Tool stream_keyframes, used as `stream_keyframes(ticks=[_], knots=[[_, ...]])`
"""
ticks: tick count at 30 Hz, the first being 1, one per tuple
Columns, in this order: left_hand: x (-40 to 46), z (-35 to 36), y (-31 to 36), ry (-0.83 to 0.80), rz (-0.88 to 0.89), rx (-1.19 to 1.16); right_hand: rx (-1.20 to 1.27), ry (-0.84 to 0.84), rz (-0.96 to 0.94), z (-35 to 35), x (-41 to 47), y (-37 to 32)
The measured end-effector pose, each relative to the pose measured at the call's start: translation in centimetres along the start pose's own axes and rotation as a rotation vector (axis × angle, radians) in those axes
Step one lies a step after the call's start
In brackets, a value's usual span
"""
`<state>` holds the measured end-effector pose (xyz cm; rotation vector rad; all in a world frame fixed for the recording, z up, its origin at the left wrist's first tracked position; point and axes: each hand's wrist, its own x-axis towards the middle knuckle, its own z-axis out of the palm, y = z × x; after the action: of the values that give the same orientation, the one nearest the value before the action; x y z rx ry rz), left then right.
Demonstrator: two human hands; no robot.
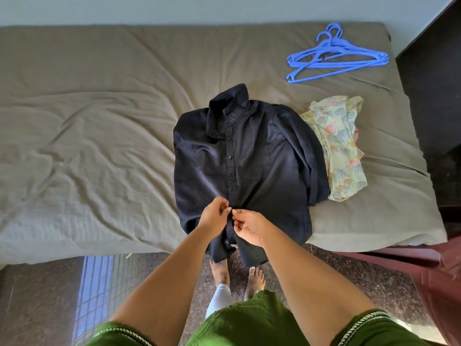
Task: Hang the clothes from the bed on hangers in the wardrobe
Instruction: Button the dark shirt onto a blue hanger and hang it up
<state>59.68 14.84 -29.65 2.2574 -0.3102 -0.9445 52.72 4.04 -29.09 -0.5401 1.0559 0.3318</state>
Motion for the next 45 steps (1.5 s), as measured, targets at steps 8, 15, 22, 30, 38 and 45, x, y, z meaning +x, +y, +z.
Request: stream_keyframes(ticks=[8,15,22,30,38,45], knots=[[-0.8,0.4,-1.3,0.183,-0.079,0.295,-0.644,0.671,-0.296,0.3,2.1,0.5],[-3.9,4.0,-3.6,0.015,-0.144,0.374,-1.054,0.471,-0.289,-2.3,1.3,4.1],[-2.7,5.9,-6.2,0.106,-0.219,0.22,-1.206,0.502,-0.267,-2.4,3.3,6.5],[-1.2,7.4,-7.3,0.084,-0.156,0.354,-1.365,0.527,-0.299,-3.3,5.5,7.4],[0.8,7.7,-7.6,0.059,-0.161,0.556,-1.349,0.594,-0.375,-3.7,7.0,7.8],[-0.6,6.5,-7.6,0.03,-0.246,0.436,-0.958,0.6,-0.293,-4.0,4.4,7.7]])
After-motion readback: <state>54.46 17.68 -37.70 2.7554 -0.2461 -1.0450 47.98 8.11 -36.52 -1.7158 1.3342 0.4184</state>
